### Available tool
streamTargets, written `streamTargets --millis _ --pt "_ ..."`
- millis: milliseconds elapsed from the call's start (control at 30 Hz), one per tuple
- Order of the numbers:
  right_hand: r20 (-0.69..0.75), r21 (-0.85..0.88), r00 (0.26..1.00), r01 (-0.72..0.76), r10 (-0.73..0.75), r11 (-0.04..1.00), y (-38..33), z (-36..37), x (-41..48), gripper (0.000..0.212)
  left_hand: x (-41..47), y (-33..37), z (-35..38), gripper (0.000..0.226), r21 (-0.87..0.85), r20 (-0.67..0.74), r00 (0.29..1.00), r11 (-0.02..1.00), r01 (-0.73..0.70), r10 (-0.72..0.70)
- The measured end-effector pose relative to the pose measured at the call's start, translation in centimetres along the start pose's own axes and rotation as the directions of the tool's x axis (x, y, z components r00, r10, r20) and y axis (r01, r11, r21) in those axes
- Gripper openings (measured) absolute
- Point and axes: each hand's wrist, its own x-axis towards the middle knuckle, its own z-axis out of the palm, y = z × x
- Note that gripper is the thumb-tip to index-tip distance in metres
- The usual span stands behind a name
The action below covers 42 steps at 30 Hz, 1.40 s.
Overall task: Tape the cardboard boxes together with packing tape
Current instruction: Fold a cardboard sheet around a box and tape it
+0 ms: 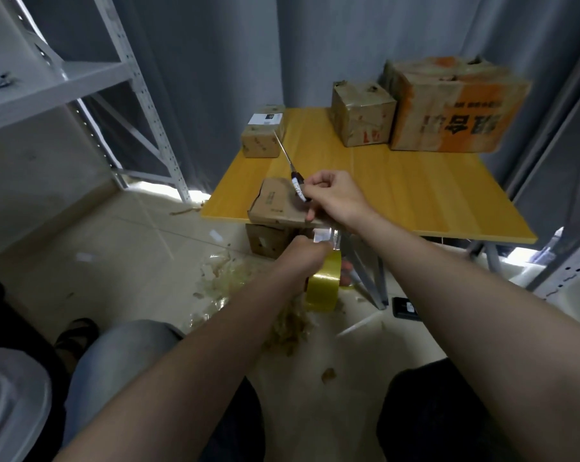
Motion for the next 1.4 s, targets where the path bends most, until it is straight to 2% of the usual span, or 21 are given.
streamTargets --millis 167,233,333,433,533,633,733,800,867,967,1033,1200,1400 --pt "-0.037 -0.010 0.999 0.015 -0.015 1.000 0.2 0.1 0.2 0.017 0.5 -0.2 -0.5 0.022 -0.047 0.019 0.996 0.995 0.085 -0.084" --pt "-0.042 -0.002 0.999 0.021 -0.021 1.000 0.4 0.2 0.4 0.017 0.6 -0.8 -0.9 0.026 -0.034 0.030 0.996 0.996 0.083 -0.081" --pt "-0.032 0.032 0.999 0.008 -0.007 0.999 0.2 -0.1 0.7 0.021 1.1 -1.5 -0.9 0.020 -0.062 0.005 1.000 0.998 0.028 -0.028" --pt "0.041 0.132 0.999 -0.021 0.015 0.991 -0.7 -1.3 0.5 0.029 1.4 -1.9 -0.4 0.015 -0.106 -0.045 0.999 0.994 -0.032 0.028" --pt "0.184 0.061 0.983 -0.017 0.006 0.998 -1.7 -3.0 -0.6 0.023 1.2 -1.8 -0.1 0.014 -0.170 -0.086 0.996 0.984 -0.051 0.036" --pt "0.376 -0.048 0.922 -0.082 0.094 0.995 -2.2 -4.7 -2.2 0.017 1.2 -2.0 0.0 0.017 -0.154 -0.119 0.992 0.986 -0.062 0.044" --pt "0.493 -0.229 0.841 -0.121 0.223 0.966 -2.6 -7.3 -3.8 0.012 0.8 -1.9 0.3 0.018 -0.132 -0.137 0.989 0.989 -0.070 0.052" --pt "0.551 -0.280 0.759 -0.224 0.348 0.933 -2.4 -9.2 -4.7 0.019 0.5 -1.7 0.5 0.020 -0.125 -0.152 0.988 0.991 -0.056 0.036" --pt "0.590 -0.253 0.680 -0.356 0.436 0.899 -1.8 -10.8 -5.6 0.022 0.4 -1.4 0.6 0.021 -0.113 -0.163 0.986 0.992 -0.051 0.033" --pt "0.541 -0.294 0.667 -0.421 0.512 0.858 -0.8 -12.7 -6.6 0.030 0.0 -1.3 0.7 0.021 -0.106 -0.173 0.984 0.993 -0.048 0.030" --pt "0.493 -0.322 0.673 -0.447 0.551 0.835 -0.1 -13.5 -7.3 0.027 -0.2 -1.3 0.7 0.020 -0.105 -0.170 0.985 0.993 -0.047 0.028" --pt "0.427 -0.422 0.630 -0.496 0.649 0.759 2.1 -14.5 -8.7 0.025 -0.2 -1.2 0.6 0.020 -0.077 -0.162 0.987 0.996 -0.037 0.024" --pt "0.374 -0.421 0.696 -0.461 0.613 0.781 2.9 -13.7 -8.3 0.043 0.0 -1.0 0.8 0.021 -0.095 -0.152 0.988 0.995 -0.026 0.011"
